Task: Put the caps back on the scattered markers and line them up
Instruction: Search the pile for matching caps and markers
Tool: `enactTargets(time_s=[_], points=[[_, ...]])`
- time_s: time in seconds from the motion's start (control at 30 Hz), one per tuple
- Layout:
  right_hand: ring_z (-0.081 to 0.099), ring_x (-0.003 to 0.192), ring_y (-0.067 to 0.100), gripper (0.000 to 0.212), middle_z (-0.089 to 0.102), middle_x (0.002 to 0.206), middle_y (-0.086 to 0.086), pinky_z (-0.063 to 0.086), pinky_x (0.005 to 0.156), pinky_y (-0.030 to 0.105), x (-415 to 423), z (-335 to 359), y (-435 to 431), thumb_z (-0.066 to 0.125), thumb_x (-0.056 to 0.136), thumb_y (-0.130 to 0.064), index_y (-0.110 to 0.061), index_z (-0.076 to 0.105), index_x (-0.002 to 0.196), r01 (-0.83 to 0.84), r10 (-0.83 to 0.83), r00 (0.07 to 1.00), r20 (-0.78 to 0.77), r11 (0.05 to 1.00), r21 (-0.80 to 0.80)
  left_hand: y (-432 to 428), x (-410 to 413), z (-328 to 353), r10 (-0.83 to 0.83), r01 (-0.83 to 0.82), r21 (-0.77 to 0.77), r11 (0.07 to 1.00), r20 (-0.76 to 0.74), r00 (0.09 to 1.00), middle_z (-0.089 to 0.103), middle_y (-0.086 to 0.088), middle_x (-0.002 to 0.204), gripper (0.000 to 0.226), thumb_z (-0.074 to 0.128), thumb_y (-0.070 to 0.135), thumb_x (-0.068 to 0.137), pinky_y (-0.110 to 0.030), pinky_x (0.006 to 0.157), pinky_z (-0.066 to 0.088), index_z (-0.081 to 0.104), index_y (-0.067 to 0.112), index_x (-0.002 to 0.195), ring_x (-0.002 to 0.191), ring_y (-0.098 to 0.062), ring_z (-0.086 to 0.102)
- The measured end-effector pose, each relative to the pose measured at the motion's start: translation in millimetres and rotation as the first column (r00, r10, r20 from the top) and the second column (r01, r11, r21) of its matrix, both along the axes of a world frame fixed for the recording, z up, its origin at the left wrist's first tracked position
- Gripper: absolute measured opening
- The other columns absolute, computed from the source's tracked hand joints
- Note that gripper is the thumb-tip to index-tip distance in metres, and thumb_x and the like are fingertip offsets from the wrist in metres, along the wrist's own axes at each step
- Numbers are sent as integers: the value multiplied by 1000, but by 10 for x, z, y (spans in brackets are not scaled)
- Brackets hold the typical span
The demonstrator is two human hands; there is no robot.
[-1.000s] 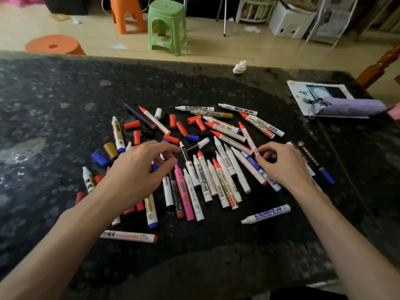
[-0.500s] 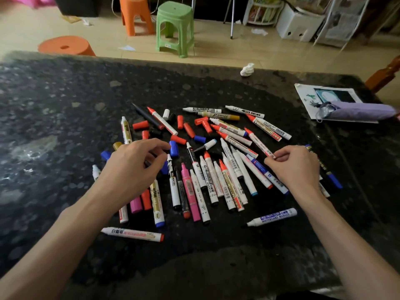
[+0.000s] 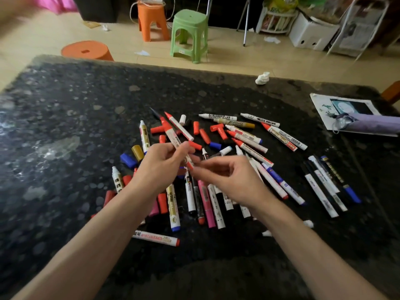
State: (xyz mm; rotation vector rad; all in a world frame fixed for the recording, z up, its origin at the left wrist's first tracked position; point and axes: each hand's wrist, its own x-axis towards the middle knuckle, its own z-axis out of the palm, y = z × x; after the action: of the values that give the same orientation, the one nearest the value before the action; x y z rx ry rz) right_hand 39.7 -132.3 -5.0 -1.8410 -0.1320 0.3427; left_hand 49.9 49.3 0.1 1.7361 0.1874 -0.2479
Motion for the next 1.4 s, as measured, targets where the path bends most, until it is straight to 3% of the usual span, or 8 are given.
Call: enactTargets(time_s=[0.1,0.2,0.4,0.6,0.8,1.0,1.2,1.4], points=[[71,86,2,9,78,90,-9,57,81,26,477,-167,-129,78,92,-25,-24,81,101,248,-193,956,220,932,-263,95,10,-23,-23,16,143,990,49,999,72,-3,68,38,52,33,106,-39,77,63,74,4,96,69,-25,72],[64,97,10,17,71,99,-9,55,82,31,918,-425,-244,77,91,-35,-25,78,105,487,-230,854,466,669,-561,134,20,-50,-93,71,208,975,94,991,50,-4,62,40,50,36,106,-39,55,47,70,2,101,55,-20,49],[54,111,23,25,66,109,3,39,78,31,1184,-625,-156,75,92,-42,-20,78,103,548,-180,825,536,484,-682,228,46,-24,-129,71,323,944,159,979,43,4,58,41,52,40,105,-26,47,30,62,8,82,47,-9,35],[60,115,23,19,74,103,1,49,82,34,1295,-499,-59,81,88,-40,-22,82,94,507,-186,855,485,504,-700,268,38,-28,-108,48,305,951,182,977,42,7,54,39,49,43,105,-18,41,27,74,14,98,41,-6,34],[69,79,7,9,73,84,-9,53,74,27,995,-356,-194,79,87,-24,-23,75,95,482,-222,852,475,687,-543,302,44,-12,-111,59,309,949,155,982,47,2,58,30,51,39,106,-17,39,27,74,21,103,40,-6,35],[60,113,24,18,70,109,0,47,77,32,1207,-439,-327,78,90,-37,-27,79,104,411,-92,897,432,528,-743,290,61,6,-80,28,312,950,154,985,42,9,51,32,50,42,105,-16,40,27,75,23,104,40,-5,35],[66,106,23,27,75,99,1,59,82,41,1346,-480,-359,83,83,-48,-29,81,102,401,-125,907,403,552,-731,295,90,-19,-76,25,312,950,150,986,45,10,51,31,51,43,105,-17,42,30,76,26,103,42,-5,38],[54,120,26,19,65,113,4,44,87,33,1398,-493,-189,79,90,-37,-25,81,104,349,-12,920,392,482,-804,312,78,-25,-104,55,292,955,152,983,45,5,56,25,54,39,105,-17,41,28,74,25,98,43,-5,35]])
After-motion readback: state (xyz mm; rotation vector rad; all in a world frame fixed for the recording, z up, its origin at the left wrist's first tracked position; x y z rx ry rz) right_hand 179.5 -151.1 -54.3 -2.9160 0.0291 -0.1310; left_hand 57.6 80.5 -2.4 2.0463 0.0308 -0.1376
